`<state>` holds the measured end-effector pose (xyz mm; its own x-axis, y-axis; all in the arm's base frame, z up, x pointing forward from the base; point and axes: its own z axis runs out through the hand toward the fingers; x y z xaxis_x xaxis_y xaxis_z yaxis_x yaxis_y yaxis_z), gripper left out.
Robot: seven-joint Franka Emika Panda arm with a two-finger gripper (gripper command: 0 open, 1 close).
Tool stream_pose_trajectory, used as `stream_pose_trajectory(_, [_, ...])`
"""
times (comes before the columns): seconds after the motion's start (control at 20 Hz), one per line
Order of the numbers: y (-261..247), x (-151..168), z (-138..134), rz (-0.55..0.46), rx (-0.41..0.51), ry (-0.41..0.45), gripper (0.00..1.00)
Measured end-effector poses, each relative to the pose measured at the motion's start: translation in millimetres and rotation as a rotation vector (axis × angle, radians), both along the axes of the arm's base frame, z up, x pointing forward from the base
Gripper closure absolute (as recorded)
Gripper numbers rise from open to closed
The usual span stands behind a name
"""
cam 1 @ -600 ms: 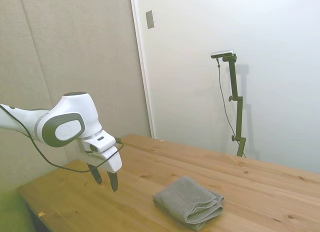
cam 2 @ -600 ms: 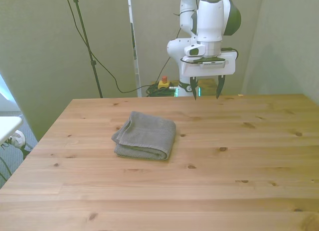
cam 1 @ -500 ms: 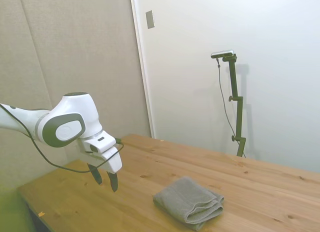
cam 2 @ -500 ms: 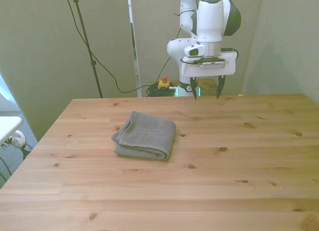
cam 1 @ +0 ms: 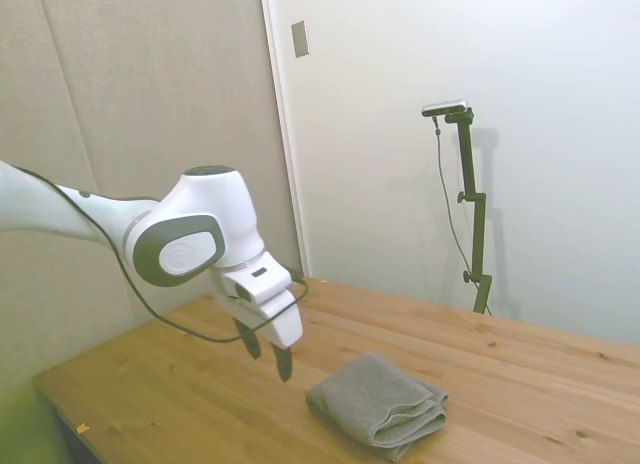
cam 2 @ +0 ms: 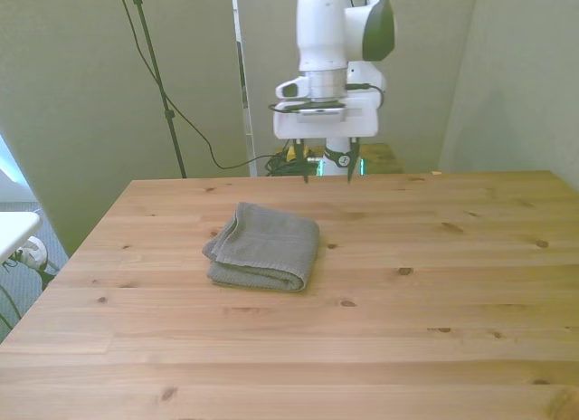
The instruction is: Unfold the towel
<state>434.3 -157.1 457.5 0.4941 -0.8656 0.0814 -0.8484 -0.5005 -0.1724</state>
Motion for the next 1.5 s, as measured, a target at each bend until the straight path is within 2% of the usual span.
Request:
stream_pose_trajectory(0.15, [-67.6,-12.3,1.6,-0.051,0.012,-0.004,0.00])
stream_pose_trajectory(0.35, [-135.2,-23.8,-20.1,-0.093,0.053,0.001,0.00])
stream_pose_trajectory(0.55, [-177.1,-23.4,-41.4,-0.100,0.106,-0.021,0.00])
stream_pose_trajectory(0.75, [-193.8,-15.7,-58.4,-0.060,0.175,-0.045,0.00])
stream_pose_trajectory(1.15, [-192.9,-8.8,-77.6,0.069,0.357,-0.075,0.00])
stream_pose_trajectory(1.35, [-198.5,-10.1,-85.5,0.092,0.405,-0.074,0.00])
stream_pose_trajectory(1.4, [-200.3,-10.7,-87.0,0.091,0.407,-0.072,1.00])
stream_pose_trajectory(1.5, [-203.4,-11.4,-89.1,0.090,0.411,-0.074,1.00])
